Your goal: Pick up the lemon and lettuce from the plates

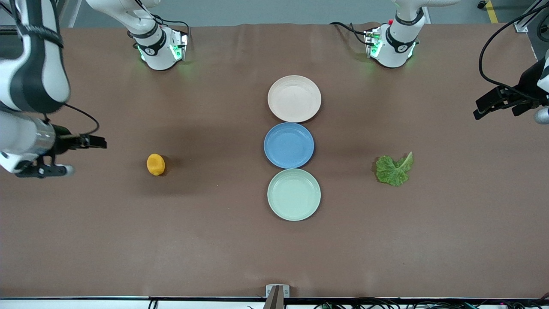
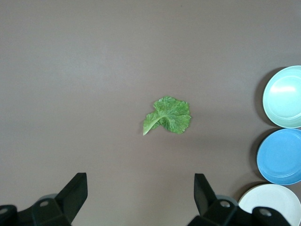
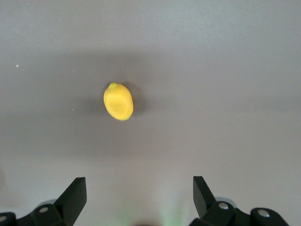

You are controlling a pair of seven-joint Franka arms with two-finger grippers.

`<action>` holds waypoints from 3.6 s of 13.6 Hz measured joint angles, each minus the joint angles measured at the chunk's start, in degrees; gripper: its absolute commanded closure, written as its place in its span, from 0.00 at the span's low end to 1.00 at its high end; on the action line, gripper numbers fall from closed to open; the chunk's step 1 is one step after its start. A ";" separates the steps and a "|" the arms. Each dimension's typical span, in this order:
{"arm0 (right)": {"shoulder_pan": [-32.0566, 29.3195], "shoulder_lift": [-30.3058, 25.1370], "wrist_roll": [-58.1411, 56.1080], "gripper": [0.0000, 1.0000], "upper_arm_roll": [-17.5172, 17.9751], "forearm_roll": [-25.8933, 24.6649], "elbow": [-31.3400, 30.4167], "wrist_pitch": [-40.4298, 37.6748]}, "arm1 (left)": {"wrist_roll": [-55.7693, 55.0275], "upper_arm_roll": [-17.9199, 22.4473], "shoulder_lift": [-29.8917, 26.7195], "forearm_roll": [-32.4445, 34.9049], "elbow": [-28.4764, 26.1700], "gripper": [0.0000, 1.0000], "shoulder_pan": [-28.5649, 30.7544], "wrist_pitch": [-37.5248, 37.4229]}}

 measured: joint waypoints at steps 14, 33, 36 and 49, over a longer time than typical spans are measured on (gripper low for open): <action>-2.57 0.03 0.54 0.00 0.37 -0.57 8.99 -5.57 | 0.00 0.08 0.07 0.00 0.01 0.00 0.32 -0.25; -3.82 -18.86 0.60 0.00 3.04 -0.61 -8.61 1.36 | 0.00 0.08 0.17 0.00 0.06 0.00 0.33 -0.30; -4.10 -18.87 0.60 0.00 3.36 -0.64 -8.66 1.86 | 0.00 0.08 0.17 -0.14 0.10 0.00 0.33 -0.30; -6.33 -18.90 0.59 0.00 6.04 -0.64 -8.66 3.23 | 0.00 -0.16 -0.01 -0.94 0.89 0.00 0.21 -0.51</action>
